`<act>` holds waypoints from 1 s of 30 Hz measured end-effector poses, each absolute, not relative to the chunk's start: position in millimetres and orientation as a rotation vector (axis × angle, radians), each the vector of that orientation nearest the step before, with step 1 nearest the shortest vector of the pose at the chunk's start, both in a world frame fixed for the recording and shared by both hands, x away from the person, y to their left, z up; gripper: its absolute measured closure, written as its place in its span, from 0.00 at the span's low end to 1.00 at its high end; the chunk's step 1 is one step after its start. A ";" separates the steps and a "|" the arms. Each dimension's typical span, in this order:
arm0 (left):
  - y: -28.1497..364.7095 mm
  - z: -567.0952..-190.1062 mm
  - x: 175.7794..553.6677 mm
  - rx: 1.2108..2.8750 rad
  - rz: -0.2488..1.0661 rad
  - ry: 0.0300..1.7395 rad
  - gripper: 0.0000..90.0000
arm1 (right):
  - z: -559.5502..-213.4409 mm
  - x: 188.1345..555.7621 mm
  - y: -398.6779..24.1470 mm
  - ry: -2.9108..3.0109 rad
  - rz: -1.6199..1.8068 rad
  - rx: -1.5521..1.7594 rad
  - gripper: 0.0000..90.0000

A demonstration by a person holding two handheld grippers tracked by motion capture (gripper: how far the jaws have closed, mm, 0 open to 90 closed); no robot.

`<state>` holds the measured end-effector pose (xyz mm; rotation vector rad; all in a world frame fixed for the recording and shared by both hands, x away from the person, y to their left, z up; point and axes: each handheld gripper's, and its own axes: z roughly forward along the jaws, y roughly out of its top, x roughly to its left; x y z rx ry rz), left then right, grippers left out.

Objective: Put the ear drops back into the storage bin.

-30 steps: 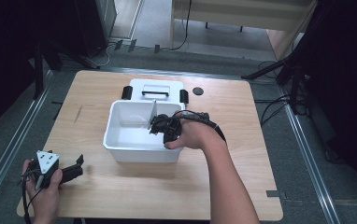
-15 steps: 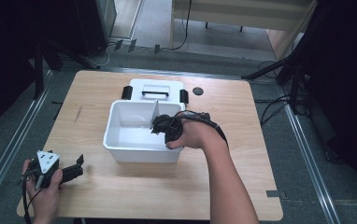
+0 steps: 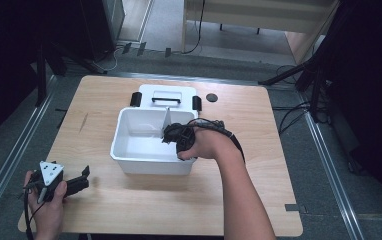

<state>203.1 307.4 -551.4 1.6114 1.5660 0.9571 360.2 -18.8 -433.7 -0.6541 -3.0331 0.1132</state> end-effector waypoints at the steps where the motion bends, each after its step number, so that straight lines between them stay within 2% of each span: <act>1: 307.4 -551.3 203.1 1.613 0.957 1.566 0.00 | -433.9 360.3 -18.7 -3.032 0.116 -0.655 0.80; 24: 307.2 -551.2 203.0 1.614 0.959 1.569 0.00 | -434.7 361.2 -19.1 -3.024 0.110 -0.671 0.77; 30: 307.1 -551.2 203.0 1.614 0.961 1.569 0.00 | -431.7 360.8 -20.3 -3.022 0.088 -0.676 0.74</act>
